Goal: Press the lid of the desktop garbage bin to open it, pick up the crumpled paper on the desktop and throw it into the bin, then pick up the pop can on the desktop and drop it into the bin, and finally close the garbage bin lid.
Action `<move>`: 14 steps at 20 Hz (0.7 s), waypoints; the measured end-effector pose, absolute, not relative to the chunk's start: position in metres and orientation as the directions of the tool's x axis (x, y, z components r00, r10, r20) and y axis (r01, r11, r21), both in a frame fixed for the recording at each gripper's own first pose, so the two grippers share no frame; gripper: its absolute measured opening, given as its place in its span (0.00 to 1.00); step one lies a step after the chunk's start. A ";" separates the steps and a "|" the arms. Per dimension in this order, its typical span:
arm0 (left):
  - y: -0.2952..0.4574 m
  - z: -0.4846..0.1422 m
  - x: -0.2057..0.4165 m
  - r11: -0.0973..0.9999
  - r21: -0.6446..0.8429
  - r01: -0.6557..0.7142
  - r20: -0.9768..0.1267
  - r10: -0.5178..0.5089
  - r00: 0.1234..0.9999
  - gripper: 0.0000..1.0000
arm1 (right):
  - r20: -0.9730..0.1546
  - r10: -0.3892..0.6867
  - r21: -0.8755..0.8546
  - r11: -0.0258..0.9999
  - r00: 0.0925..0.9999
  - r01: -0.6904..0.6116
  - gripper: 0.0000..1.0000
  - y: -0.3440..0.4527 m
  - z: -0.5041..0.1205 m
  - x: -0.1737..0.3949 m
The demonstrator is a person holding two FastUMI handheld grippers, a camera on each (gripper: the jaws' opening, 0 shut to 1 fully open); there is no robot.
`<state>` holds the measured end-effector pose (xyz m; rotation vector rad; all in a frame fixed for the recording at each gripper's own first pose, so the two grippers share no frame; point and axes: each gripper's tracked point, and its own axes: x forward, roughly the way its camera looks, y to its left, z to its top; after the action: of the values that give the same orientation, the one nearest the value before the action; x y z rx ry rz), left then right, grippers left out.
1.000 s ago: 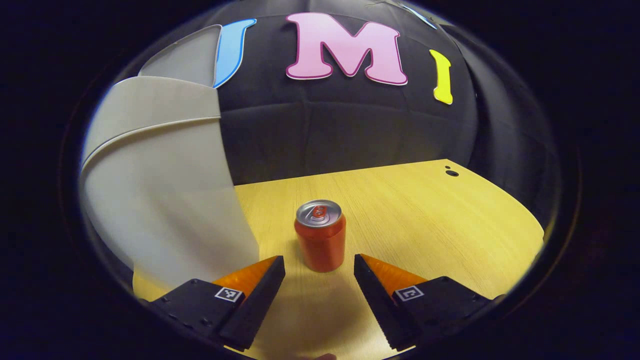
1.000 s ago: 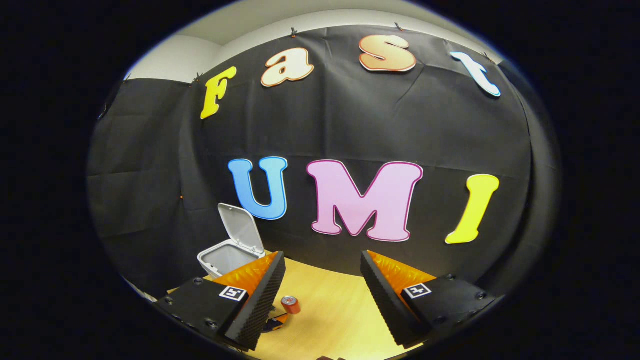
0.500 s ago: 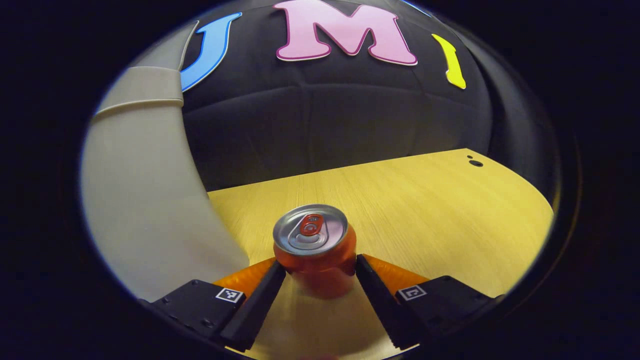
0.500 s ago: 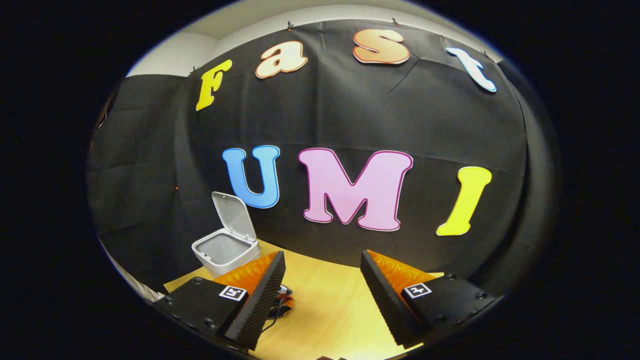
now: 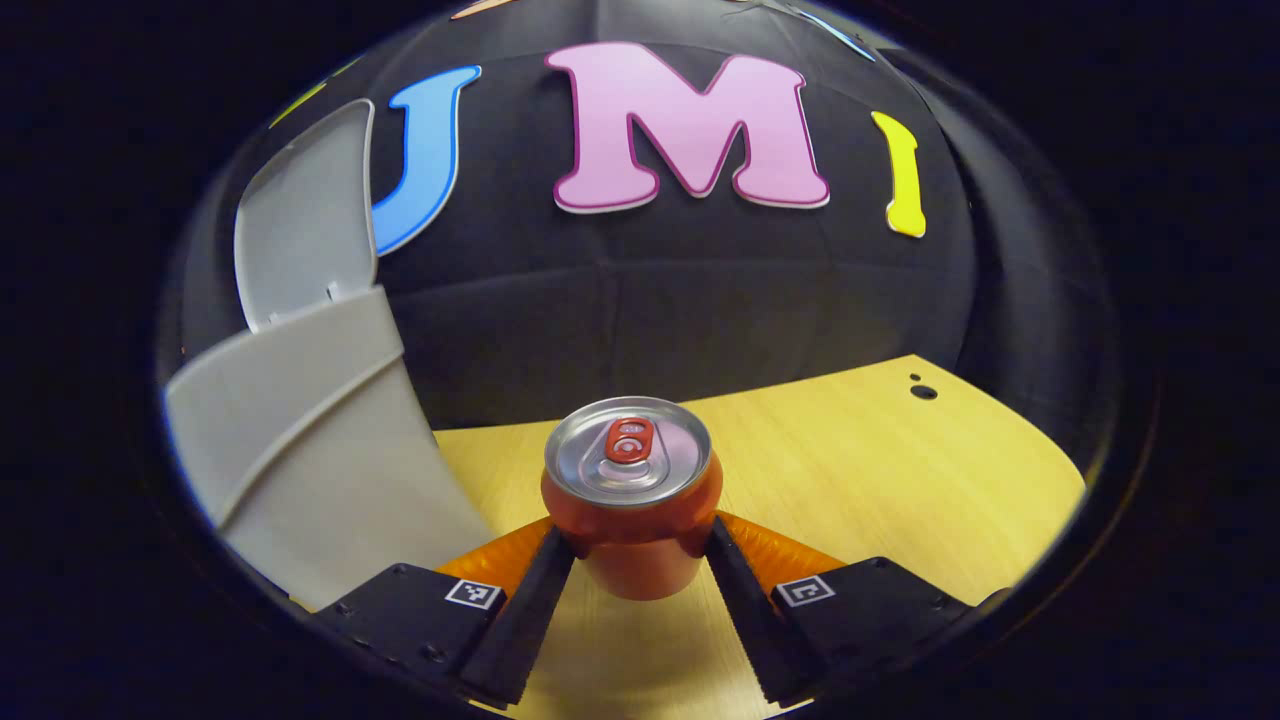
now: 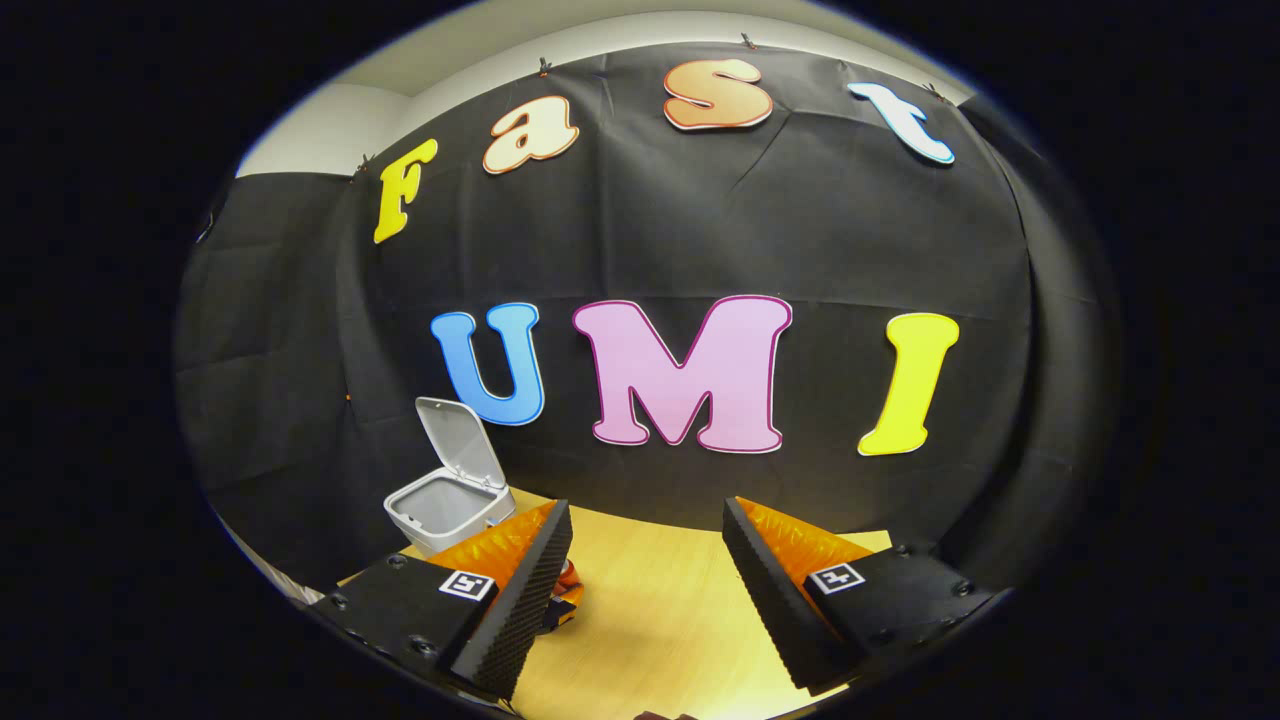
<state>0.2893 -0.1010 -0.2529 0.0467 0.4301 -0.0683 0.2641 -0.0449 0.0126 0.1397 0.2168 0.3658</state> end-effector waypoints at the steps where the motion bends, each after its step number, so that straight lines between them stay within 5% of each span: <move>1: -0.099 -0.222 0.287 0.998 0.018 0.068 -0.389 -0.056 0.920 0.84 | -0.170 0.377 0.180 0.920 0.911 -0.347 0.98 -0.042 0.016 0.264; 6: -0.046 -0.095 0.286 0.996 0.086 0.022 -0.234 -0.001 0.972 0.83 | -0.137 0.415 0.212 0.899 0.900 -0.382 0.98 -0.026 0.018 0.257; 14: 0.084 -0.092 0.267 0.975 0.142 -0.168 -0.261 0.201 0.944 0.83 | -0.128 0.474 0.246 0.866 0.871 -0.435 0.97 0.011 0.018 0.232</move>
<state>0.2671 0.0836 -0.0922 0.1190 0.2775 0.1886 0.2321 0.0106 0.0182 0.2137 0.1870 0.4793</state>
